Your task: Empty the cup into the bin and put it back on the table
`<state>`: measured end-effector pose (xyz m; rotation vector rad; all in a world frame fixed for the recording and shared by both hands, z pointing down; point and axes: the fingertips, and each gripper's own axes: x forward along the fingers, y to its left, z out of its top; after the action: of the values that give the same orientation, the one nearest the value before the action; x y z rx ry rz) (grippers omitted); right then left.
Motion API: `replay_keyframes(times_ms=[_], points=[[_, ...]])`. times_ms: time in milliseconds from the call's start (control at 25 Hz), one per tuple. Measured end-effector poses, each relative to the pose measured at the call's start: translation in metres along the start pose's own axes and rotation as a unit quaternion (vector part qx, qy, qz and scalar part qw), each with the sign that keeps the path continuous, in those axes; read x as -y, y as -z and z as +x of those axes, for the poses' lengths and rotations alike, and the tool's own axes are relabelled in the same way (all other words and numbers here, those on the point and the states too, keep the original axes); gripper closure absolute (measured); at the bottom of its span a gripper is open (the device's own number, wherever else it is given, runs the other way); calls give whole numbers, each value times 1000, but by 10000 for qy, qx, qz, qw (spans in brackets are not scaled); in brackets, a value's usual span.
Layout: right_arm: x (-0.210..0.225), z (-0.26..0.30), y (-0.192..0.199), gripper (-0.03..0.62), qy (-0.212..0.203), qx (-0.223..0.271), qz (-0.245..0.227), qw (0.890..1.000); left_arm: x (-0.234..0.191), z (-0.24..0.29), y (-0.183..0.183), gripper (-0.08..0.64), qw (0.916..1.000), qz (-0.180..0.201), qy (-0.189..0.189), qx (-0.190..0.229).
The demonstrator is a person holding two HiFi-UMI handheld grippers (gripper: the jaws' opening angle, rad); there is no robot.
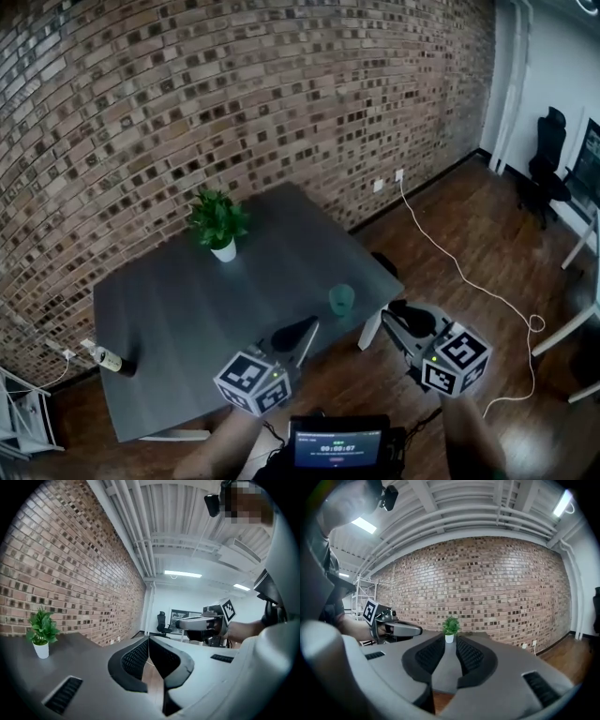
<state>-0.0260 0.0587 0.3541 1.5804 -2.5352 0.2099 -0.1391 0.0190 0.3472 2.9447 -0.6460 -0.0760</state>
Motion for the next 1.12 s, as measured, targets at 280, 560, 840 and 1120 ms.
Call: replay_keyframes(times_ms=[280, 560, 840, 1120], points=[[36, 57, 12, 414, -11, -412, 95, 9991, -66, 31, 11, 560, 9996, -236, -92, -128], [64, 93, 38, 344, -127, -803, 224, 9964, -103, 50, 32, 560, 9982, -430, -297, -305], [96, 126, 83, 344, -418, -1150, 338, 9919, -135, 62, 85, 558, 9910, -671, -854, -782], [106, 151, 126, 304, -928, -1734, 338, 9799, -154, 70, 133, 533, 9777, -996, -1470, -1126]])
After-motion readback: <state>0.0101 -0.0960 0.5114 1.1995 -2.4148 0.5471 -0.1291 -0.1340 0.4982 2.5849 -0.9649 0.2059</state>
